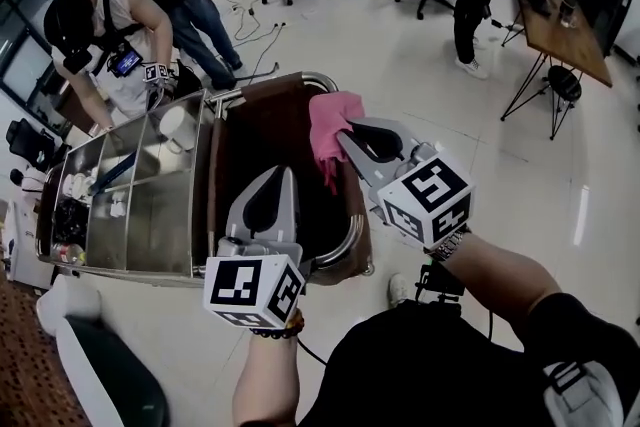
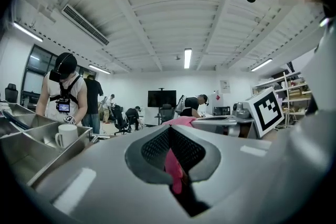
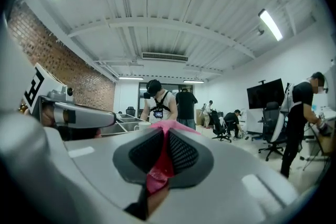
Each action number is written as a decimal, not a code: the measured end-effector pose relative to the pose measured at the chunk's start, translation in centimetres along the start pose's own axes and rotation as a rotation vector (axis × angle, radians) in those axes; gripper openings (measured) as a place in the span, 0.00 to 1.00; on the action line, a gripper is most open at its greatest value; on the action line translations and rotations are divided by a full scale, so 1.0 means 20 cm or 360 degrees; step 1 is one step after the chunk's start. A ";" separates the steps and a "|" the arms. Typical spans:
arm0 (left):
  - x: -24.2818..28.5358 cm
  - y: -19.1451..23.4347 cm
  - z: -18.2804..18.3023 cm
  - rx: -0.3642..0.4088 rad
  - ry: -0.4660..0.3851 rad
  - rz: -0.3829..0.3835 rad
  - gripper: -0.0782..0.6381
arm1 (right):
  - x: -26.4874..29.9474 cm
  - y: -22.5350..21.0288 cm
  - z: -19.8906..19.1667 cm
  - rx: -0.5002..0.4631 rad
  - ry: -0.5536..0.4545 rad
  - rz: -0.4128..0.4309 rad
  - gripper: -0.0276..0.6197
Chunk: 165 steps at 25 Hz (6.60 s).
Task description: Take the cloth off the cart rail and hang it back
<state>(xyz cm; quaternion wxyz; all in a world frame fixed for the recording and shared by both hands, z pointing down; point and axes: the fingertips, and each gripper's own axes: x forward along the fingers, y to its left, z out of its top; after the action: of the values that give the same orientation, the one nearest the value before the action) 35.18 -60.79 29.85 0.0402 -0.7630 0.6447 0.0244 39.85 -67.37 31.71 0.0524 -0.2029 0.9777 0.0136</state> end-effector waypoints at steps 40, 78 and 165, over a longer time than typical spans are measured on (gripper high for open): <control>-1.10 -0.34 -0.10 0.0095 -0.0186 0.0306 0.11 | -0.69 1.09 0.19 -0.0151 -0.0348 0.0380 0.08; -1.30 -1.07 -0.05 0.0144 -0.0170 0.0248 0.11 | -1.47 1.15 0.27 -0.0128 -0.0392 0.0372 0.08; -3.11 1.60 -0.25 0.0252 -0.0196 0.1345 0.11 | 0.90 3.43 -0.26 0.0054 -0.0435 0.1432 0.08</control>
<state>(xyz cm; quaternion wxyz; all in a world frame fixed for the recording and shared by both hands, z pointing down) -6.88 -5.40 39.43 0.1233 -0.4235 0.8968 0.0347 -4.34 -11.89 35.26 0.1730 0.2457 0.9527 0.0456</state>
